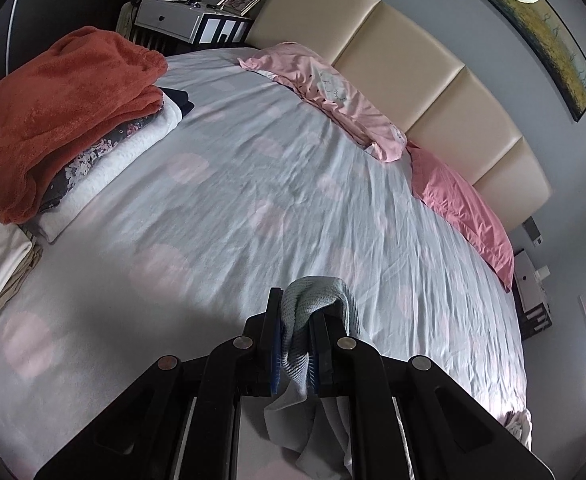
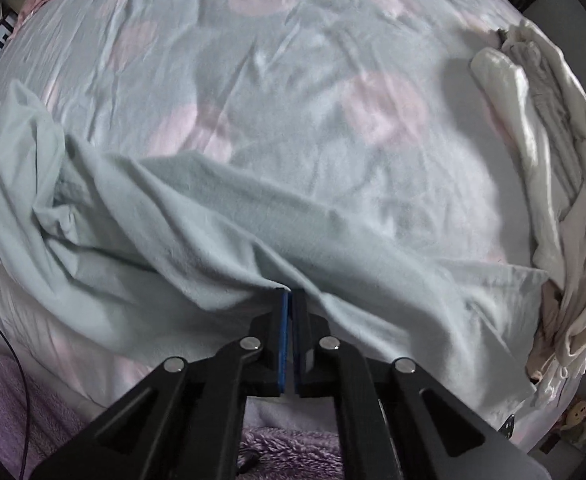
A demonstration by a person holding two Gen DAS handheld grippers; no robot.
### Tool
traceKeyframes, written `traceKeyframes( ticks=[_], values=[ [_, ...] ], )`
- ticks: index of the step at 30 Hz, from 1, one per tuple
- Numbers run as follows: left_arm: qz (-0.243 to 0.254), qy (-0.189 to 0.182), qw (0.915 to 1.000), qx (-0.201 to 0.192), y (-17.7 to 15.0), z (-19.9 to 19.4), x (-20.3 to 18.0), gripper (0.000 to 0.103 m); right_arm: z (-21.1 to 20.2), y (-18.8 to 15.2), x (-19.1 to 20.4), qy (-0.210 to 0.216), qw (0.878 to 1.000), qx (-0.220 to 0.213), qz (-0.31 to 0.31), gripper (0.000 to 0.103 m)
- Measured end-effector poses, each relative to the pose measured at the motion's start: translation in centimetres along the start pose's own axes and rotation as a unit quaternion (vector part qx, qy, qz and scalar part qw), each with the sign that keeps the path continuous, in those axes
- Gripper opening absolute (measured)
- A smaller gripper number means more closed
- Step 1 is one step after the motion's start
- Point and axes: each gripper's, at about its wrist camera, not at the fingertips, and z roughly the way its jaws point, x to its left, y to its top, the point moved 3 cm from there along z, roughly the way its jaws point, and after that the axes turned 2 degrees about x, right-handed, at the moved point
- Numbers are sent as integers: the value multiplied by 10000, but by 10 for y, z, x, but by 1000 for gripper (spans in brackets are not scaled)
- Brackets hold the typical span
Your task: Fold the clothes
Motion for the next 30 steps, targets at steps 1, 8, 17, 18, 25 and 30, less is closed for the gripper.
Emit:
traceKeyframes(
  ticks=[1, 8, 17, 18, 25, 30],
  values=[
    [-12, -6, 10000, 10, 0, 1, 0, 11, -11, 5, -6, -86, 9998, -182, 66, 1],
    [138, -39, 9999, 23, -2, 4, -8, 11, -80, 72, -40, -625, 9864, -1388, 617, 1],
    [161, -13, 9998, 115, -2, 11, -8, 11, -64, 82, 1, 14, 9957, -881, -280, 14],
    [180, -7, 9998, 118, -2, 12, -9, 11, -57, 71, 12, 165, 9961, -694, -523, 20],
    [231, 51, 9996, 140, -6, 11, -8, 11, -8, -3, 76, 624, 9848, 568, -1517, 27],
    [165, 36, 9997, 189, -9, 11, -3, 11, 12, -30, 105, 696, 9744, 994, -1894, 40]
  ],
)
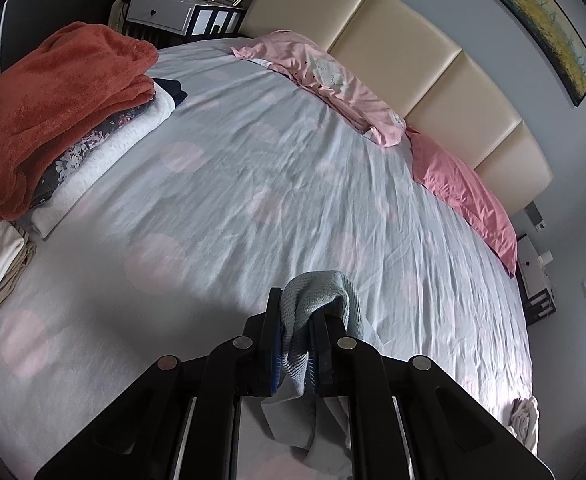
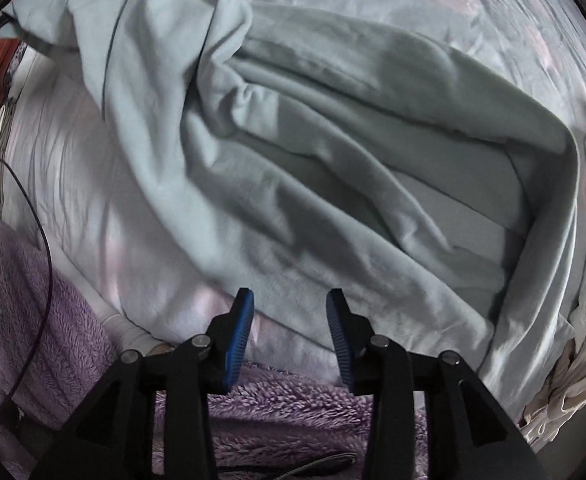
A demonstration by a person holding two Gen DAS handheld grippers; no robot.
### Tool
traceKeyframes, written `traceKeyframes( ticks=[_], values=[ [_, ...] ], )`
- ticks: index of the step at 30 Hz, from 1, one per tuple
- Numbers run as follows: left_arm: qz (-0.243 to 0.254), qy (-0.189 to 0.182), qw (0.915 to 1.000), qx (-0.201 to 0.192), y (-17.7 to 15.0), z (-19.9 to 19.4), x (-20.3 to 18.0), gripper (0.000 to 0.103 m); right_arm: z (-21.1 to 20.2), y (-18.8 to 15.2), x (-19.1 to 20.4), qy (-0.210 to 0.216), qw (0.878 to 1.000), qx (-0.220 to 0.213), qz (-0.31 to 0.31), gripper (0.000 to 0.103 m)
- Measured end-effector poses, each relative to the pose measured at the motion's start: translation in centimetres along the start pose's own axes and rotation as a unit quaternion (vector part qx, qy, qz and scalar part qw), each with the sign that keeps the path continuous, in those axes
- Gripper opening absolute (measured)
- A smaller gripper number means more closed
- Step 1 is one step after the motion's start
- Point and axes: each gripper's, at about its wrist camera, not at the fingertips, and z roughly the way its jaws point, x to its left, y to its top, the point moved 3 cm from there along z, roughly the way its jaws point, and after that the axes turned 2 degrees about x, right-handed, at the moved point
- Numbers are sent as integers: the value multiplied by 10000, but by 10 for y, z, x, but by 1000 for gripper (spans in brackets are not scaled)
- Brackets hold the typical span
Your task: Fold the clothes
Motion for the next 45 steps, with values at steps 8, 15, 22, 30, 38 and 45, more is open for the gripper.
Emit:
traceKeyframes(
  ticks=[8, 15, 22, 30, 38, 45],
  values=[
    [-13, -79, 10000, 13, -2, -3, 3, 11, 41, -3, 33, -512, 9974, 367, -339, 44],
    [-129, -123, 9998, 48, -1, -2, 10, 11, 31, 0, 27, -1002, 9949, -59, 71, 4],
    [-154, -185, 9997, -76, 3, -8, 8, 11, -93, 14, -28, -1585, 9724, -1389, 1004, 3],
    [-90, -245, 9990, -357, 9, -12, 1, 11, -205, 86, -129, -1941, 9438, -2062, 1707, 3],
    [-153, 446, 9981, -394, 22, 22, 14, 11, -168, 194, -132, -1787, 9530, -2118, 1227, 3],
    [40, 921, 9957, 39, 17, 73, 19, 11, -103, 232, -144, -976, 9766, -1559, 1114, 8]
  ],
)
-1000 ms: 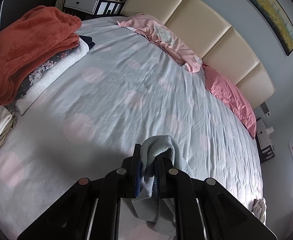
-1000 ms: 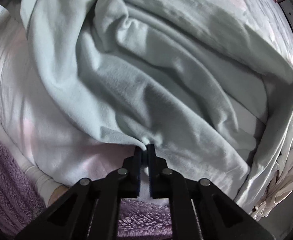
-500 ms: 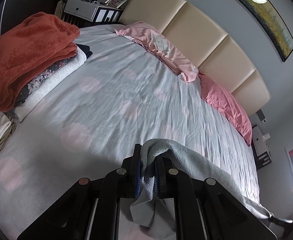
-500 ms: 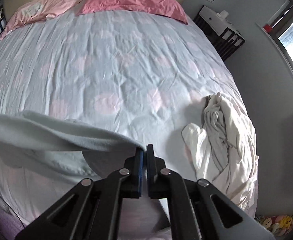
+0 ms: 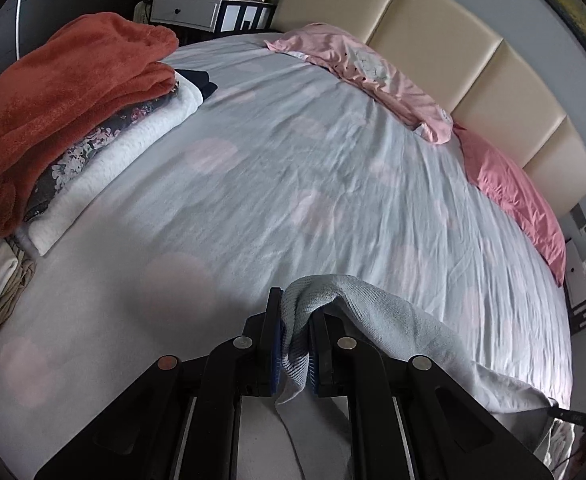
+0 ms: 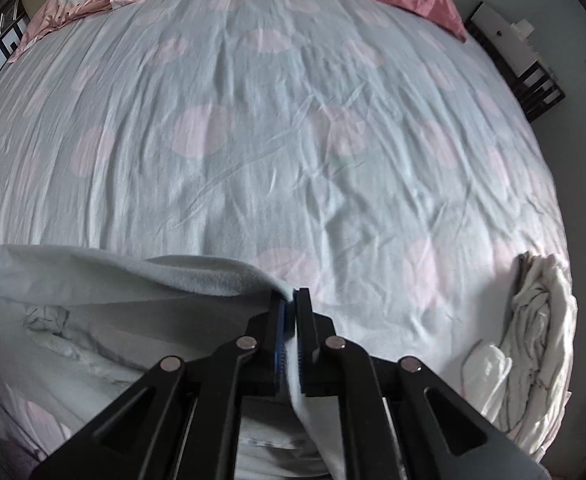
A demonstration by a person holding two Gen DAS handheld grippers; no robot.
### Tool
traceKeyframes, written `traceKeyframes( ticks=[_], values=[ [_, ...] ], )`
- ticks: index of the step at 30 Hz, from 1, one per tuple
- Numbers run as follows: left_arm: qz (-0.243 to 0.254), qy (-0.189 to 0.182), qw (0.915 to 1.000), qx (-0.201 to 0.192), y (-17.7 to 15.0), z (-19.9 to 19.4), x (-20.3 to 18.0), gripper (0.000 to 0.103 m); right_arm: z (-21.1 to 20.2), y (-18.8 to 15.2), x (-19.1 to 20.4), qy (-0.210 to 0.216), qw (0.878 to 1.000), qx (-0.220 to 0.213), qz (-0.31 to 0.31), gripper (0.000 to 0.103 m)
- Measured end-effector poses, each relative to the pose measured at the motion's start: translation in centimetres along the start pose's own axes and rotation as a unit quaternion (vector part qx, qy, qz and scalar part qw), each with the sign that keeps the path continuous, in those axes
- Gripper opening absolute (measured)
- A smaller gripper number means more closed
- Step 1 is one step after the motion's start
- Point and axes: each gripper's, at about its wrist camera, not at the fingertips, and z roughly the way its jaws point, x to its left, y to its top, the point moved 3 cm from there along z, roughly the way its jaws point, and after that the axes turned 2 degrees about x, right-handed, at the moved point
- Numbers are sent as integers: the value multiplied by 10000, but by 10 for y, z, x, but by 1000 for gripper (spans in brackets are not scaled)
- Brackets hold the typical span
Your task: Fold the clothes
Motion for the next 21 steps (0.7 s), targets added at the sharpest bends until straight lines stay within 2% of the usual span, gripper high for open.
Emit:
traceKeyframes(
  ticks=[3, 5, 11, 14, 18, 21],
  values=[
    [106, 87, 9999, 57, -1, 9, -4, 11, -4, -10, -11, 406, 9989, 201, 71, 23],
    [115, 75, 9999, 74, -1, 11, -5, 11, -15, -20, -20, 515, 9984, 209, 113, 24],
    [25, -79, 9999, 115, 0, 0, -3, 11, -40, -79, -59, 84, 9993, 286, 224, 28],
    [-37, -166, 9998, 106, -1, -8, -1, 11, -34, -125, -67, 22, 9971, 625, 429, 28],
    [10, -219, 9997, 64, -5, -19, -2, 11, -7, -187, -56, 56, 9906, 1251, 542, 28],
    [71, -259, 9996, 62, -9, -26, -3, 11, 18, -221, -52, -114, 9842, 1640, 658, 28]
  ],
)
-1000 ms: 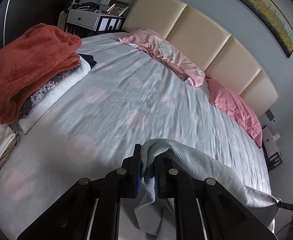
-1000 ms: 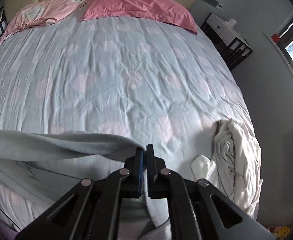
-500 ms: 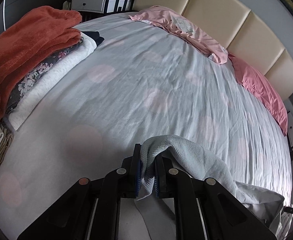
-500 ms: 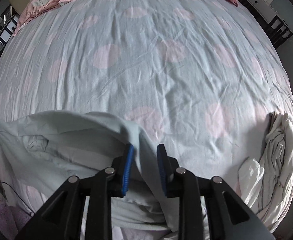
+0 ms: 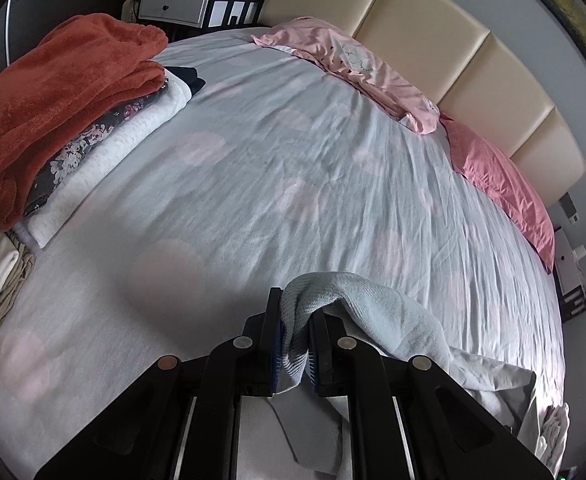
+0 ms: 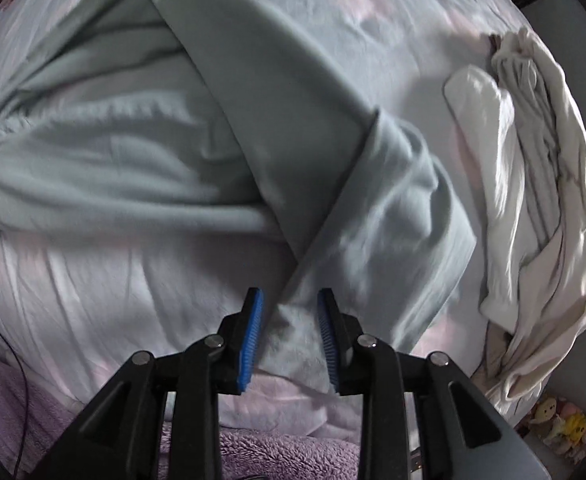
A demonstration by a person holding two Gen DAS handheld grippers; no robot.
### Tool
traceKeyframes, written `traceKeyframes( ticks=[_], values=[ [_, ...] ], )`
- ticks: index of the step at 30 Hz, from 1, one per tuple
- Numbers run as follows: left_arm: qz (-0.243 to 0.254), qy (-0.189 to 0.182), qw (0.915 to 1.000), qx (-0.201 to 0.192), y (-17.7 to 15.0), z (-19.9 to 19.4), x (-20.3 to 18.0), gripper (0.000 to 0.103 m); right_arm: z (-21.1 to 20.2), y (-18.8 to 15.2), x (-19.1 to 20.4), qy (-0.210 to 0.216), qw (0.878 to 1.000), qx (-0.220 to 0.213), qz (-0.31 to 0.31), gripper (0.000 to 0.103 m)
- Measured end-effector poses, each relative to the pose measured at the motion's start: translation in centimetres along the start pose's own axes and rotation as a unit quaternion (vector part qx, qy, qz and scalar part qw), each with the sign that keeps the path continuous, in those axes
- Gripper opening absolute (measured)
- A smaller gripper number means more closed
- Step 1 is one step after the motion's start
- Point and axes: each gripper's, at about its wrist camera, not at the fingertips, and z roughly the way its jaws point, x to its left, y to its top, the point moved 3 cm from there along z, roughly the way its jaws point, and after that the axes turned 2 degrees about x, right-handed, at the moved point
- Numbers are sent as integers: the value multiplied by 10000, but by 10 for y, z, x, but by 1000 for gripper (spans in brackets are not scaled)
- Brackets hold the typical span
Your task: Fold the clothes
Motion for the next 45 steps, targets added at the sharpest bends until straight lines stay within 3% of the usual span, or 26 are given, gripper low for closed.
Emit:
traceKeyframes(
  ticks=[4, 7, 9, 13, 17, 22, 25, 30, 35, 39, 42, 45],
  values=[
    [30, -24, 10000, 51, -5, -4, 3, 11, 30, -14, -9, 430, 9974, 291, 497, 29],
    [81, 24, 9999, 74, -8, -4, 3, 11, 34, -20, -15, 510, 9956, 243, 750, 27],
    [65, 12, 9999, 89, -8, -3, 4, 11, 25, -24, -20, 449, 9956, 142, 809, 5],
    [38, -22, 9999, 98, -8, -4, 5, 11, -11, -31, -36, 272, 9956, -194, 875, 5],
    [34, -22, 9999, 93, -8, -3, 4, 11, -65, -37, -87, 318, 9881, -715, 1324, 5],
    [63, 44, 9999, 88, -7, -1, 3, 11, -102, -32, -169, -172, 9730, -1105, 2021, 5],
    [116, 118, 9998, 76, -7, 1, 1, 11, -95, -19, -217, -405, 9635, -1191, 2363, 5],
    [255, 324, 9991, 42, -8, 4, -4, 11, -60, 4, -252, -184, 9597, -1313, 2478, 5],
    [285, 468, 9985, 41, -6, 9, -7, 11, -50, 18, -244, -439, 9683, -1448, 1987, 8],
    [267, 528, 9982, 77, -6, 13, -6, 11, -71, 14, -237, -582, 9630, -1921, 1799, 25],
    [238, 547, 9982, 115, -5, 16, -5, 11, -93, 2, -226, -538, 9566, -2311, 1693, 30],
    [259, 555, 9980, 127, -7, 17, -7, 11, -88, -1, -193, -147, 9737, -1990, 1103, 31]
  ],
)
